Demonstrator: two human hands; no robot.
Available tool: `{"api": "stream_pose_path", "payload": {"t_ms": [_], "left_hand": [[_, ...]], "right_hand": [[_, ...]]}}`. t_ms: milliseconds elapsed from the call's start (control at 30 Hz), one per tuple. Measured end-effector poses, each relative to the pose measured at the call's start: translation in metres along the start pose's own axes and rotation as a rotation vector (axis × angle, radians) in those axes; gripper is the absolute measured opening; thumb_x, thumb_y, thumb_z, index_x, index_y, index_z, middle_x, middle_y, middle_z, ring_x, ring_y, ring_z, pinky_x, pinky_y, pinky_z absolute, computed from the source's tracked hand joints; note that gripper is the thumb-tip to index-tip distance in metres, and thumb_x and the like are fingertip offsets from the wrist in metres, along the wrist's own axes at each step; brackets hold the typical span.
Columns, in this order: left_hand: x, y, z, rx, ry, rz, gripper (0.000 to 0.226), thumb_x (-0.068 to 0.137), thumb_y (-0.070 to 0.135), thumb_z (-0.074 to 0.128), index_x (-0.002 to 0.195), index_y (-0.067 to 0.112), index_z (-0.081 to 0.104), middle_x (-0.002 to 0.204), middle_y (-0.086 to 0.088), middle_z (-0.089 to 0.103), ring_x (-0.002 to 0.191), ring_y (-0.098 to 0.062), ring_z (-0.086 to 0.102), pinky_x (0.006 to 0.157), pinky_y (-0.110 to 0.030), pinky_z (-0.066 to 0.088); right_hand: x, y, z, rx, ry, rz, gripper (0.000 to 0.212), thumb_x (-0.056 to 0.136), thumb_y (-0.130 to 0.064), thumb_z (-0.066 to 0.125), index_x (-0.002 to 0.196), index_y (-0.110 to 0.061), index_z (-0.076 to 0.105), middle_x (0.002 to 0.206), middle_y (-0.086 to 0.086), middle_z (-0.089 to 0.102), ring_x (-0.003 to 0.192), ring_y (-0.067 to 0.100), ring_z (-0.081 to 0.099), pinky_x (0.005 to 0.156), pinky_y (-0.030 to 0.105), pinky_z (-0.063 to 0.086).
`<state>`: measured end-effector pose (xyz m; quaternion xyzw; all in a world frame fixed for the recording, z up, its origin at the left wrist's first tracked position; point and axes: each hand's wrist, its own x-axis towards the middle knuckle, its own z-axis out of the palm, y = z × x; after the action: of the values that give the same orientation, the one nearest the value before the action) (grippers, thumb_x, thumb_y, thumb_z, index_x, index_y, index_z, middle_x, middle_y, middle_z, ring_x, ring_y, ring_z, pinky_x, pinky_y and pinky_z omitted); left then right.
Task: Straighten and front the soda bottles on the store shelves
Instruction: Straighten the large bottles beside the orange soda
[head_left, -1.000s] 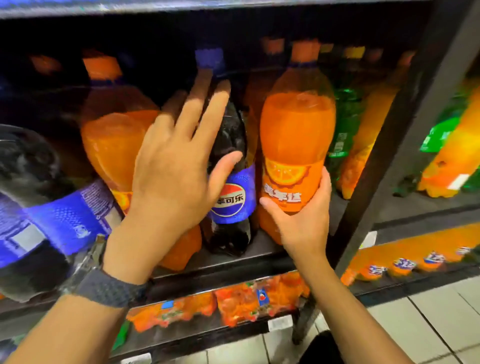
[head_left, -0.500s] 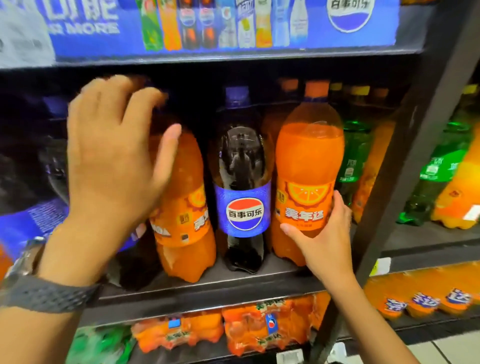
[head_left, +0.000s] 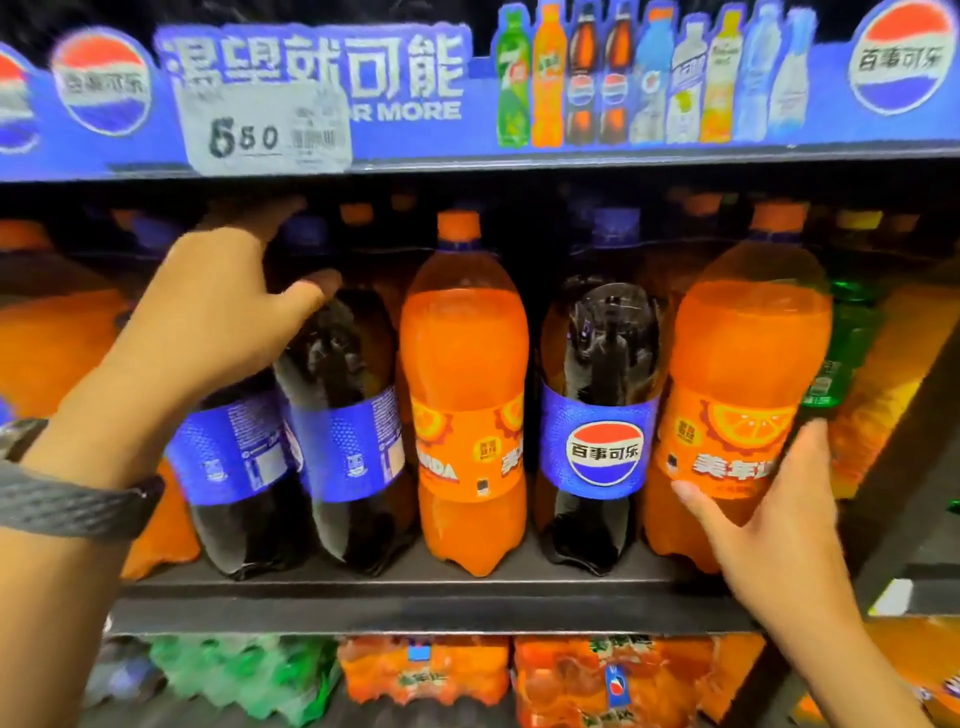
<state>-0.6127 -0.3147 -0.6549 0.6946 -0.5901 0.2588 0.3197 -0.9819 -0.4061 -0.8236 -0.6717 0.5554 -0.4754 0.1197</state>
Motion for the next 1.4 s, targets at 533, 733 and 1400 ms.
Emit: {"api": "stream_pose_path", "payload": {"t_ms": [533,733,1400], "left_hand": [[0.015,-0.027,0.001,-0.619,-0.316,-0.044,0.063,0.072,0.033,0.081,0.123,0.05,0.049,0.117,0.019,0.063,0.1,0.007,0.062,0.084,-0.01,0.05],[0.021,-0.032,-0.008,-0.636,-0.459,-0.042,0.067,0.076,0.024,0.078,0.132,0.042,0.045,0.127,0.01,0.06,0.108,0.002,0.061,0.091,-0.02,0.051],[0.012,-0.017,-0.008,-0.375,-0.289,-0.092,0.071,0.074,0.046,0.075,0.136,0.043,0.041,0.118,0.001,0.063,0.104,-0.019,0.062,0.095,-0.04,0.05]], "right_hand": [[0.065,-0.225,0.04,-0.081,-0.382,-0.49,0.108,0.075,-0.041,0.072,0.152,-0.013,0.001,0.108,0.012,0.061,0.088,0.021,0.06,0.075,0.033,0.052],[0.076,-0.215,0.042,-0.133,-0.392,-0.509,0.114,0.071,-0.06,0.07,0.153,-0.022,-0.001,0.142,0.009,0.045,0.115,0.027,0.053,0.081,0.027,0.044],[0.075,-0.231,0.037,-0.299,-0.308,-0.561,0.107,0.07,-0.073,0.06,0.151,-0.02,0.015,0.146,0.011,0.039,0.126,0.032,0.044,0.09,0.033,0.043]]}}
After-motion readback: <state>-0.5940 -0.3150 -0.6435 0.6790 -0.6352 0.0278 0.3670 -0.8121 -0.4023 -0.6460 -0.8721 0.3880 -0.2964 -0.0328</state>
